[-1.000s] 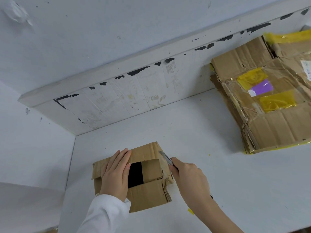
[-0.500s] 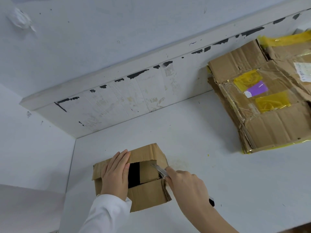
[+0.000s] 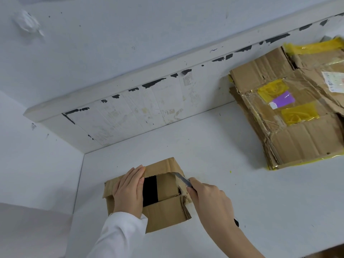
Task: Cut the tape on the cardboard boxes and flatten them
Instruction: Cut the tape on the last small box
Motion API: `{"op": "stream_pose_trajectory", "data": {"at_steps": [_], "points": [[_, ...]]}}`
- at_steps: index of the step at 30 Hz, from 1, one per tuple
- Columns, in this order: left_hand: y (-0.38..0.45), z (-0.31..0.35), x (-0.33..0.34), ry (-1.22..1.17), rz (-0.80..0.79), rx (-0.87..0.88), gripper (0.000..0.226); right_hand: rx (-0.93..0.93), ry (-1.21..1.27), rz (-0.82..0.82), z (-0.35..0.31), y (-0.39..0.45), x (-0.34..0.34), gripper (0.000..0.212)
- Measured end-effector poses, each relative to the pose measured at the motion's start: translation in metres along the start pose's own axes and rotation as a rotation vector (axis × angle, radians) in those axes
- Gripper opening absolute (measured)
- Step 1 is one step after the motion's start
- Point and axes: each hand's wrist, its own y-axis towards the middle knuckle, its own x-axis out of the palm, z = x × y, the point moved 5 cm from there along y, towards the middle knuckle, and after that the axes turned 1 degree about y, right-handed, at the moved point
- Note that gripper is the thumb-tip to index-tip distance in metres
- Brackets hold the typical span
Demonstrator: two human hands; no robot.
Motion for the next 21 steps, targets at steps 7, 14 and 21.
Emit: {"op": "stream_pose_trajectory", "data": {"at_steps": [7, 14, 21], "points": [[0.017, 0.01, -0.017, 0.166, 0.162, 0.061, 0.038, 0.077, 0.043, 0.112, 0.023, 0.016, 0.009, 0.03], [0.037, 0.013, -0.025, 0.279, 0.246, 0.16, 0.018, 0.214, -0.178, 0.066, 0.073, 0.029, 0.053, 0.072], [0.043, 0.011, -0.027, 0.331, 0.29, 0.161, 0.012, 0.156, -0.211, 0.242, 0.065, 0.031, 0.06, 0.065]]}}
